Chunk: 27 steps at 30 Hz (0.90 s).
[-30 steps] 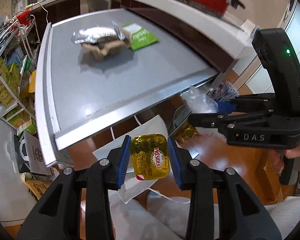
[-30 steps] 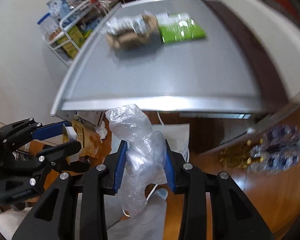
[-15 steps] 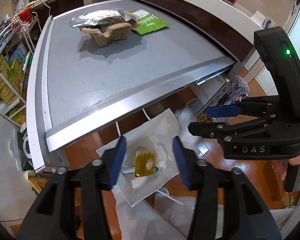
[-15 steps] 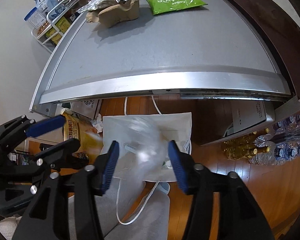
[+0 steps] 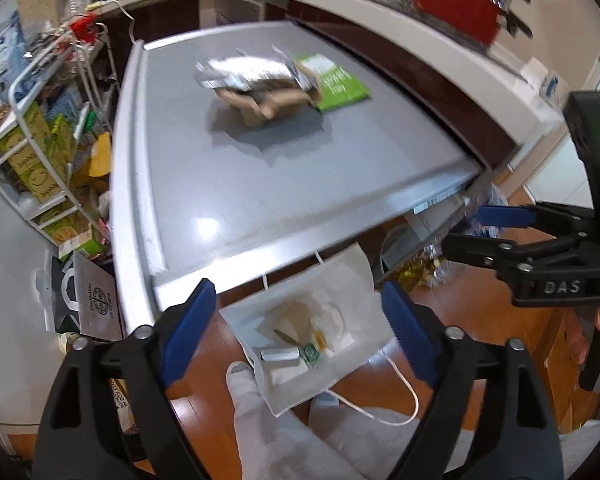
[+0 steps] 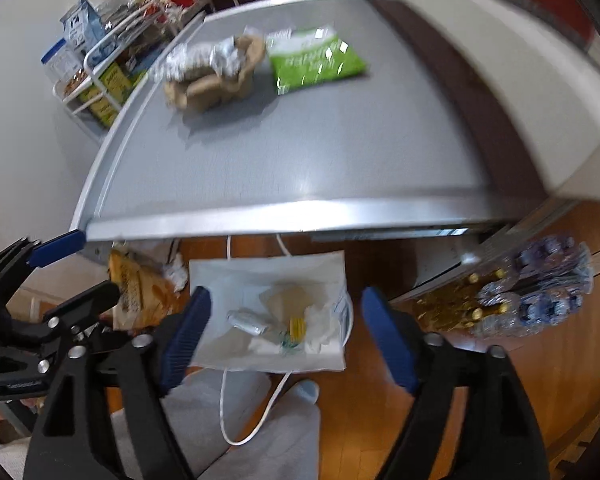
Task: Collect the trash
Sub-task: 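Raise both tools back over the foil snack and pulp carrier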
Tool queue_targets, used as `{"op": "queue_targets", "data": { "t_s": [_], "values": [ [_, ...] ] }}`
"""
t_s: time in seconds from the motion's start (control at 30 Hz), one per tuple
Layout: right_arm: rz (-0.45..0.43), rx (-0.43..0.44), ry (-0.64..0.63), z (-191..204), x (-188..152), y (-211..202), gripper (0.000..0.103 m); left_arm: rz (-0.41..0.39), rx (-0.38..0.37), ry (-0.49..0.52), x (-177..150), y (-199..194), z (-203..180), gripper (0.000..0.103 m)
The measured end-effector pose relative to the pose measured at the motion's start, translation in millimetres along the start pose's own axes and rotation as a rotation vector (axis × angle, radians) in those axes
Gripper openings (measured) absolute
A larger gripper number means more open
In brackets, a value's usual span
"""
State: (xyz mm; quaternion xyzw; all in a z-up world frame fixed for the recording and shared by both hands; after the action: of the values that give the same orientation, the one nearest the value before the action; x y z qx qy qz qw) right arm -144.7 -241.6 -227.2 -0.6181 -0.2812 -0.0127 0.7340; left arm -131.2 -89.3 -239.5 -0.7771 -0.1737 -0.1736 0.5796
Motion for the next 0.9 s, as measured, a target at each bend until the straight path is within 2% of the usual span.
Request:
{"op": "queue_targets", "data": {
  "t_s": [0.23, 0.4, 0.63, 0.9],
  "values": [
    [-0.131, -0.091, -0.007, 5, 36, -44, 0.094, -0.095, 0.031, -0.047, 34, -28, 5, 0.095],
    [-0.227, -0.149, -0.015, 1, 68, -76, 0.098, -0.166, 0.04, -0.067, 66, -47, 6, 0.096],
    [-0.339, -0.184, -0.005, -5, 105, -111, 0.099, -0.242, 0.046, -0.093, 101, -66, 10, 0.096],
    [-0.403, -0.213, -0.005, -10, 130, -133, 0.099, -0.28, 0.076, -0.077, 120, -74, 20, 0.096]
  ]
}}
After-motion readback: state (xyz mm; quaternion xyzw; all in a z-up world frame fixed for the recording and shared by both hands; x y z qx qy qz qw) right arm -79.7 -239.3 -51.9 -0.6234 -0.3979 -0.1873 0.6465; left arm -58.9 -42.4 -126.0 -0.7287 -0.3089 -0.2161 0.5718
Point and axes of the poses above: each gripper's, at about its wrist camera, not at the fingertips, and y roughly the way its jaws point, z to its left, x to its top, the point moved 7 cm from there along y, roughly the way its jaws point, and after that the axes turned 15 degrees about -y, right-handed, at the moved point
